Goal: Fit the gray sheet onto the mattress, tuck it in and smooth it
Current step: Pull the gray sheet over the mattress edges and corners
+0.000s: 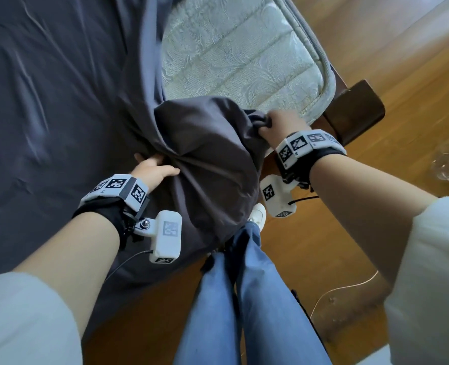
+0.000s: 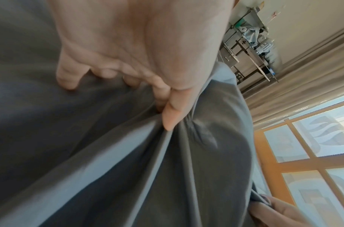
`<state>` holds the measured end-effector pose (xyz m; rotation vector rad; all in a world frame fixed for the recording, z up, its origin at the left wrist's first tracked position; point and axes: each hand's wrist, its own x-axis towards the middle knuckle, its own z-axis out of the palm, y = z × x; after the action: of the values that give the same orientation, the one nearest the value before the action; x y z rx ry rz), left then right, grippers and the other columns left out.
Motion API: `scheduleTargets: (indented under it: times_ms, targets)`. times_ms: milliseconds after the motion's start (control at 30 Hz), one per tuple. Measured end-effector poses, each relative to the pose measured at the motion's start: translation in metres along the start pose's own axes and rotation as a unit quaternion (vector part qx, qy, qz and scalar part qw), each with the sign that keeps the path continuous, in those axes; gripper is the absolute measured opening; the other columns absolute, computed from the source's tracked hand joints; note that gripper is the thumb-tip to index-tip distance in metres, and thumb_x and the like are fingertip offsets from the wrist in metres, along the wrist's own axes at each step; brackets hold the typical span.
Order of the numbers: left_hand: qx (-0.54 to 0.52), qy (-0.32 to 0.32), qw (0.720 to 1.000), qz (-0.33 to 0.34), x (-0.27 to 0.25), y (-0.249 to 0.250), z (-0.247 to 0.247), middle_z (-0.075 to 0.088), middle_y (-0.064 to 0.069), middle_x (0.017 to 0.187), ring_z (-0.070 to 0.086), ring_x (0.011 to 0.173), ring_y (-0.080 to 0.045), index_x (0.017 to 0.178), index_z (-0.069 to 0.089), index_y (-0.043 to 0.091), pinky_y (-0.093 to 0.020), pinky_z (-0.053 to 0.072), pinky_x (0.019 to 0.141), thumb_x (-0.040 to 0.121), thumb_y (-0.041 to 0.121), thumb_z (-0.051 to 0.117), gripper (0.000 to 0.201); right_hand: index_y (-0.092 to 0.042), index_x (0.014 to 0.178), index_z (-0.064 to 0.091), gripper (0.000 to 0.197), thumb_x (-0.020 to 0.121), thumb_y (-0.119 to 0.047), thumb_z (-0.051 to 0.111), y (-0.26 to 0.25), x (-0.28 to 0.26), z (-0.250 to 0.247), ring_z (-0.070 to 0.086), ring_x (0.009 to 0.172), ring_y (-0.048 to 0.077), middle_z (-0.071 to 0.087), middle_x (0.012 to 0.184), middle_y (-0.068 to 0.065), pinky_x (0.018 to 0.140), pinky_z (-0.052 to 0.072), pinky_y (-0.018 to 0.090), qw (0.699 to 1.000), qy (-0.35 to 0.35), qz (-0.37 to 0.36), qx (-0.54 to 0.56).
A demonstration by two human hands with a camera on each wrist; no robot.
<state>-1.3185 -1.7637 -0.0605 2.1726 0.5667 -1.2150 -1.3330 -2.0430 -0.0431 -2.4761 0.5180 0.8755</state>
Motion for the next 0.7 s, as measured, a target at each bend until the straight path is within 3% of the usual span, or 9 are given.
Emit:
scheduleTargets:
  times_ms: [67,100,167,233,367,533,700]
  targets:
    - [0.013,-0.015,1.000,0.007,0.012,-0.009,0.003,0.032,-0.008,0.152,0.030,0.140,-0.028,0.133,0.046,0.035,-0.040,0.022,0.118,0.040,0.058,0.067,0.098,-0.009,0.085,0.050,0.009,0.086,-0.018,0.050,0.018,-0.012,-0.009,0.050,0.078,0.030,0.050,0.081,0.011,0.065,0.034,0.031,0.998,0.033,0.046,0.032]
    - [0.015,-0.024,1.000,0.009,0.006,-0.003,0.007,0.028,-0.007,0.154,0.026,0.142,-0.026,0.137,0.042,0.036,-0.040,0.019,0.119,0.044,0.056,0.068,0.099,-0.010,0.083,0.049,0.007,0.085,-0.017,0.050,0.029,-0.021,-0.013,0.048,0.076,0.029,0.051,0.082,0.011,0.065,0.035,0.032,0.995,0.052,0.072,0.047]
    - [0.019,-0.042,0.999,0.024,-0.031,0.025,0.014,0.023,-0.004,0.156,0.020,0.145,-0.021,0.144,0.032,0.033,-0.037,0.019,0.119,0.068,0.042,0.069,0.085,-0.012,0.084,0.050,0.005,0.085,-0.017,0.050,0.052,-0.042,-0.019,0.049,0.078,0.030,0.053,0.086,0.012,0.068,0.036,0.031,0.988,0.071,0.121,0.068]
    - [0.042,-0.041,0.998,0.039,-0.043,0.037,0.023,0.016,-0.005,0.158,0.017,0.145,-0.019,0.146,0.027,0.032,-0.036,0.020,0.119,0.081,0.027,0.064,0.075,-0.015,0.087,0.052,0.003,0.086,-0.018,0.051,0.075,-0.062,-0.021,0.054,0.088,0.034,0.056,0.092,0.013,0.070,0.036,0.030,0.982,0.076,0.154,0.079]
    - [0.091,-0.045,0.992,0.070,-0.052,0.052,0.043,0.005,-0.012,0.159,0.015,0.146,-0.024,0.147,0.024,0.031,-0.034,0.012,0.120,0.084,0.023,0.063,0.074,-0.010,0.101,0.059,0.021,0.086,-0.022,0.052,0.128,-0.093,-0.016,0.058,0.096,0.040,0.062,0.106,0.022,0.070,0.039,0.032,0.966,0.114,0.216,0.086]
    - [0.196,-0.007,0.979,0.055,-0.061,0.056,0.081,-0.009,-0.010,0.159,0.000,0.145,-0.037,0.148,0.017,0.034,-0.042,0.006,0.120,0.088,0.025,0.059,0.074,-0.004,0.098,0.060,0.022,0.087,-0.019,0.050,0.201,-0.114,0.001,0.057,0.096,0.045,0.061,0.103,0.029,0.071,0.038,0.035,0.936,0.146,0.295,0.127]
    - [0.193,0.040,0.979,0.045,-0.075,0.076,0.133,-0.017,-0.006,0.158,-0.012,0.146,-0.032,0.149,0.014,0.030,-0.042,0.002,0.118,0.086,0.019,0.061,0.080,-0.007,0.098,0.058,0.020,0.086,-0.020,0.051,0.257,-0.128,0.013,0.056,0.096,0.044,0.061,0.103,0.028,0.070,0.037,0.034,0.933,0.133,0.301,0.147]
